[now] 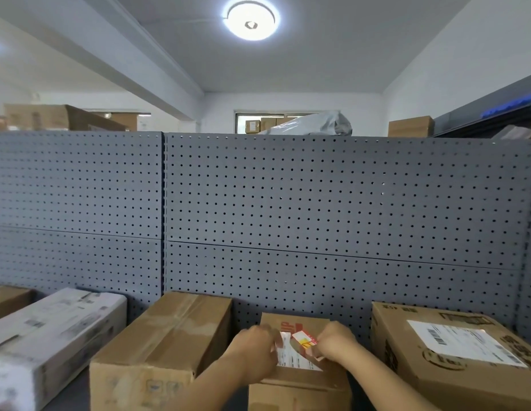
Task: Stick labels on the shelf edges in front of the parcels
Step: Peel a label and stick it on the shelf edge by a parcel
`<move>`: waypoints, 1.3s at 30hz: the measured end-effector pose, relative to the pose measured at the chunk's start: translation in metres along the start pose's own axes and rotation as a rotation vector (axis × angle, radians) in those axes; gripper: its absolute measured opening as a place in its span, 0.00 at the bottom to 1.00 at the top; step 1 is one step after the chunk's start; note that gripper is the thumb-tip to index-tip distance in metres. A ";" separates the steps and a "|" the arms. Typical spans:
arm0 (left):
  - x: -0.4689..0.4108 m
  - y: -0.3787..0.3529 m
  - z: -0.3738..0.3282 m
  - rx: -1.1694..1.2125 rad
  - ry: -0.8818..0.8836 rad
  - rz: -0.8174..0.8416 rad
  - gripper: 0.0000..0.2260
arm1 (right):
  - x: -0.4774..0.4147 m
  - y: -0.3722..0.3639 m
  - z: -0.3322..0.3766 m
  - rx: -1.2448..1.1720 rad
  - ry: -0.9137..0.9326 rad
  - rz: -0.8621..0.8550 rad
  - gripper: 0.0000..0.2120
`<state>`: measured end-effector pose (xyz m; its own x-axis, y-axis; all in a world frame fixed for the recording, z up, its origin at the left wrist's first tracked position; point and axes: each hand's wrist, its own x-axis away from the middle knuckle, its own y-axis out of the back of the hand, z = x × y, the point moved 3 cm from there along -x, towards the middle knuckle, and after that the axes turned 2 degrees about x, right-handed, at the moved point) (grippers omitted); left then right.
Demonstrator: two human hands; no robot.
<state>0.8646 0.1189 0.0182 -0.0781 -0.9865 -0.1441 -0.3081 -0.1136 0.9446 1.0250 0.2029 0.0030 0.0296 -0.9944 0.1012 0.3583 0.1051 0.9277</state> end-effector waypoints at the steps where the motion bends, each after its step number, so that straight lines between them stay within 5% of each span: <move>1: 0.000 -0.001 -0.001 0.011 0.001 -0.003 0.15 | 0.000 0.001 0.000 -0.031 -0.002 0.009 0.15; 4: 0.000 -0.004 -0.005 0.017 -0.009 -0.021 0.15 | 0.003 0.003 -0.002 -0.105 0.030 -0.018 0.17; 12: 0.003 -0.017 -0.040 0.024 -0.101 -0.112 0.14 | 0.034 0.016 -0.025 -0.200 0.250 -0.273 0.05; 28: 0.013 -0.072 -0.166 -0.129 -0.468 -0.091 0.17 | 0.126 0.044 -0.122 -0.164 0.295 -0.522 0.13; 39: 0.039 -0.111 -0.230 -0.130 -0.377 -0.020 0.15 | 0.145 0.060 -0.246 -0.251 0.231 -0.380 0.09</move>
<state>1.1145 0.0662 -0.0247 -0.4234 -0.8740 -0.2384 -0.1927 -0.1703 0.9664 1.2804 0.0633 -0.0151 0.0493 -0.9410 -0.3348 0.5963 -0.2411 0.7657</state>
